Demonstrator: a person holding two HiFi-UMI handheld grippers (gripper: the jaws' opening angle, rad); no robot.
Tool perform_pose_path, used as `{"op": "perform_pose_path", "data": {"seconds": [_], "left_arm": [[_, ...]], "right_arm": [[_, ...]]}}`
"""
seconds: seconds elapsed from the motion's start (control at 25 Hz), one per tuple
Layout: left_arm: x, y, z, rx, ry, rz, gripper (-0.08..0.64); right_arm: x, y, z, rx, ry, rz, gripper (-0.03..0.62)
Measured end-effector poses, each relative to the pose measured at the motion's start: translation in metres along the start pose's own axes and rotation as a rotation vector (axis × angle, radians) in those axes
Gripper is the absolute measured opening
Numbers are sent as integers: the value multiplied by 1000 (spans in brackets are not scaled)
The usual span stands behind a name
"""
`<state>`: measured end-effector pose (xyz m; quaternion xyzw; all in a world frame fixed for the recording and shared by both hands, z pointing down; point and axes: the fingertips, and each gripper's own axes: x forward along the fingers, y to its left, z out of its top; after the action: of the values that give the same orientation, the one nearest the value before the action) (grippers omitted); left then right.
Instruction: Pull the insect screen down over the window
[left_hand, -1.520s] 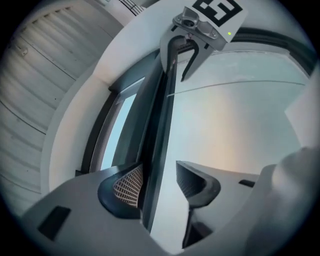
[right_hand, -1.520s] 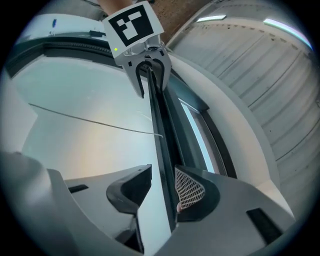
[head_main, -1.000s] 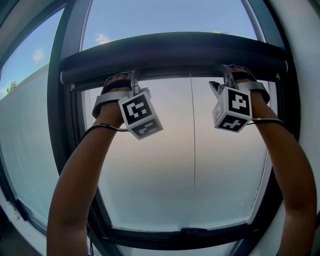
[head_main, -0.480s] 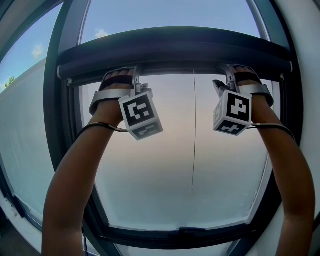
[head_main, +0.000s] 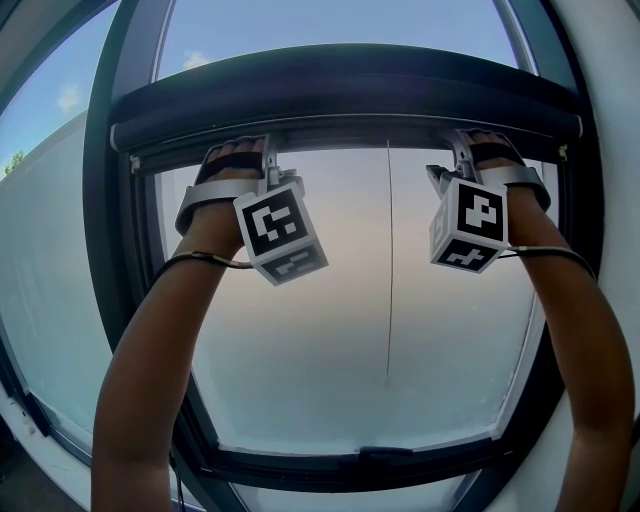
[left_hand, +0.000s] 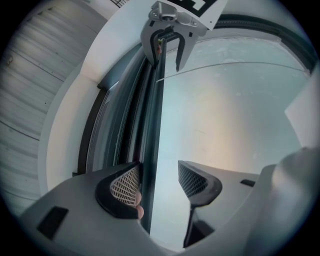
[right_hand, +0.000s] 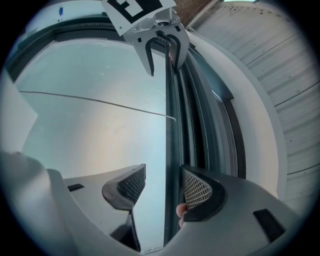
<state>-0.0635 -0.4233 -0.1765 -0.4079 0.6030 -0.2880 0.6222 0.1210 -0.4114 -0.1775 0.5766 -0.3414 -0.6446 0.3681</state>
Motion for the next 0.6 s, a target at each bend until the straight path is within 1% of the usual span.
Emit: {"op": "perform_pose_path", "data": {"seconds": [0.08, 0.16, 0.24, 0.44, 0.6], "left_arm": [[-5, -5, 1, -39, -14, -11, 219], [-9, -11, 1, -46, -13, -17, 219], [-12, -17, 1, -30, -6, -27, 219], [-25, -36, -1, -11, -7, -72, 219], [-39, -58, -2, 25, -17, -108, 219]], "right_arm": [[-4, 6, 1, -3, 1, 3, 211], [-7, 15, -1, -21, 9, 13, 213], [-10, 21, -1, -33, 16, 18, 213], [-22, 39, 2, -19, 21, 57, 213], [-34, 59, 3, -72, 23, 85, 213]]}}
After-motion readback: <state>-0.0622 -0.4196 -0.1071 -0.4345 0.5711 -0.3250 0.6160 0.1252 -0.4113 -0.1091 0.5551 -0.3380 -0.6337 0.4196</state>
